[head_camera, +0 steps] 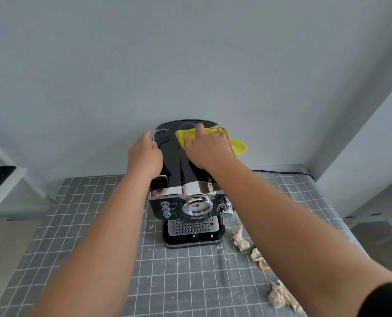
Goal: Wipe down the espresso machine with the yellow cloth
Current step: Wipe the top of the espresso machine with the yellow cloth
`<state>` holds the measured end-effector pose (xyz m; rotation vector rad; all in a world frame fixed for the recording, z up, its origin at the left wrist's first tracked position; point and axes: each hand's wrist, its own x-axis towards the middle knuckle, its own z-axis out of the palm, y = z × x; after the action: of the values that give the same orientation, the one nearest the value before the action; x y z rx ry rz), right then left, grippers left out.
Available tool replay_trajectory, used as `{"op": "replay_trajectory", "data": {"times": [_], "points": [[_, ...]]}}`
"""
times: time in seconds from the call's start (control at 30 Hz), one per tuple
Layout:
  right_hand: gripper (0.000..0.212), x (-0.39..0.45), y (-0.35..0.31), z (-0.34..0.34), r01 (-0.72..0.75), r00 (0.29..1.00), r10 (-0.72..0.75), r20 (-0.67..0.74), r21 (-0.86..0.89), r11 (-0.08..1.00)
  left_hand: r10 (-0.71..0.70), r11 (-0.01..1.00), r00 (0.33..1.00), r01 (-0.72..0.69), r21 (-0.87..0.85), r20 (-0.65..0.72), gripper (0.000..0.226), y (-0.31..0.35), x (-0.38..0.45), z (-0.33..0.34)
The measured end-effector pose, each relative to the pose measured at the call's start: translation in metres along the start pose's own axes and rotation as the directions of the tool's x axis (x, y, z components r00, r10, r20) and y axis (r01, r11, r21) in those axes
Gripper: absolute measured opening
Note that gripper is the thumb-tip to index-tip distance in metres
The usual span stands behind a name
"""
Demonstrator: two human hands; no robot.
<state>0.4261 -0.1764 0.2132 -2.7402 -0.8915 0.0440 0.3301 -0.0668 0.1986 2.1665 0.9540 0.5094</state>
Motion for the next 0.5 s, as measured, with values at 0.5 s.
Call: {"op": "replay_trajectory", "data": {"times": [0.5], "points": [[0.043, 0.000, 0.009, -0.003, -0.018, 1.000, 0.017, 0.013, 0.065, 0.998, 0.003, 0.999, 1.000, -0.002, -0.042, 0.010, 0.045, 0.001, 0.001, 0.003]]}}
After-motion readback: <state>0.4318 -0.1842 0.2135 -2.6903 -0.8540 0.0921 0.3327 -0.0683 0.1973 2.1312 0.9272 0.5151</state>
